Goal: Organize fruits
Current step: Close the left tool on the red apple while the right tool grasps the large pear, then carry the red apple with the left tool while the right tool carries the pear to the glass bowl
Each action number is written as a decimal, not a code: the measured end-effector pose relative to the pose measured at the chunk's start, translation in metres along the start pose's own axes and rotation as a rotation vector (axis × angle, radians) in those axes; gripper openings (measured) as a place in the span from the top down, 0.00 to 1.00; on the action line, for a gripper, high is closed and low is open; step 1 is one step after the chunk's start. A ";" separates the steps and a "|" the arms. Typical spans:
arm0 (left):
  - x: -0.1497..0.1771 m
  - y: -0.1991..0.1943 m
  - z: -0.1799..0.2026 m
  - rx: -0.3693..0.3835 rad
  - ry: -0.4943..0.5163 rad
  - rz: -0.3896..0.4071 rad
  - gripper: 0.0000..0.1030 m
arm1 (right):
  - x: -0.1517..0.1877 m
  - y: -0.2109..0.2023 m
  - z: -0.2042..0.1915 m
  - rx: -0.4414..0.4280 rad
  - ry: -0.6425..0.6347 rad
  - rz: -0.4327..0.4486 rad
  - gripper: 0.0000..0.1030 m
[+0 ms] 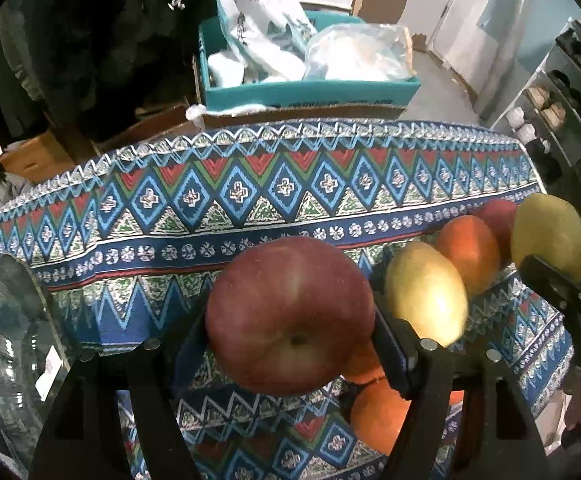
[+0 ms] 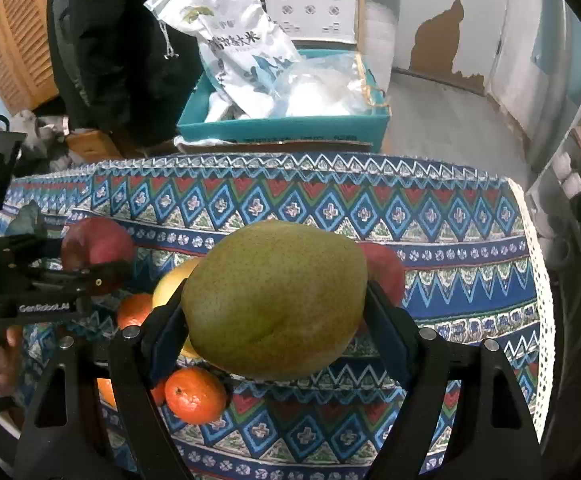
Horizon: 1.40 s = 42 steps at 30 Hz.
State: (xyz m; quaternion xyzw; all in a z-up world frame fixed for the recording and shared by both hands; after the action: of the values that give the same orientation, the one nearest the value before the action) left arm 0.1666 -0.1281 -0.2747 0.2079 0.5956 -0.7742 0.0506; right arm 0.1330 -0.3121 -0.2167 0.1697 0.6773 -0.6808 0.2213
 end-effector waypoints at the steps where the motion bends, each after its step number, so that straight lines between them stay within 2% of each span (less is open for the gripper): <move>1: 0.001 -0.006 0.001 -0.002 0.004 0.010 0.26 | -0.001 -0.002 -0.001 0.001 -0.001 0.005 0.21; 7: 0.006 -0.033 0.003 -0.026 0.039 0.058 0.26 | -0.007 -0.014 -0.007 -0.005 -0.004 0.031 0.21; 26: 0.011 -0.107 -0.007 -0.031 0.029 0.178 0.26 | -0.028 -0.060 -0.039 -0.043 -0.039 0.127 0.21; 42: 0.024 -0.156 -0.040 -0.056 -0.005 0.260 0.26 | -0.047 -0.096 -0.096 -0.129 -0.100 0.194 0.21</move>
State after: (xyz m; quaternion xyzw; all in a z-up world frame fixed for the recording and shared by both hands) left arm 0.1043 -0.0422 -0.1512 0.2797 0.5848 -0.7449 0.1579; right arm 0.1149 -0.2141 -0.1125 0.1857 0.6882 -0.6189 0.3300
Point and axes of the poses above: each gripper's, at about its wrist camera, not at the fingertips, and y roughly the way its jaws point, z to its right, x to its underside, the point moved 3 cm from there along y, roughly the way its jaws point, and after that the axes turned 6 degrees about x, right-handed, at the moved point
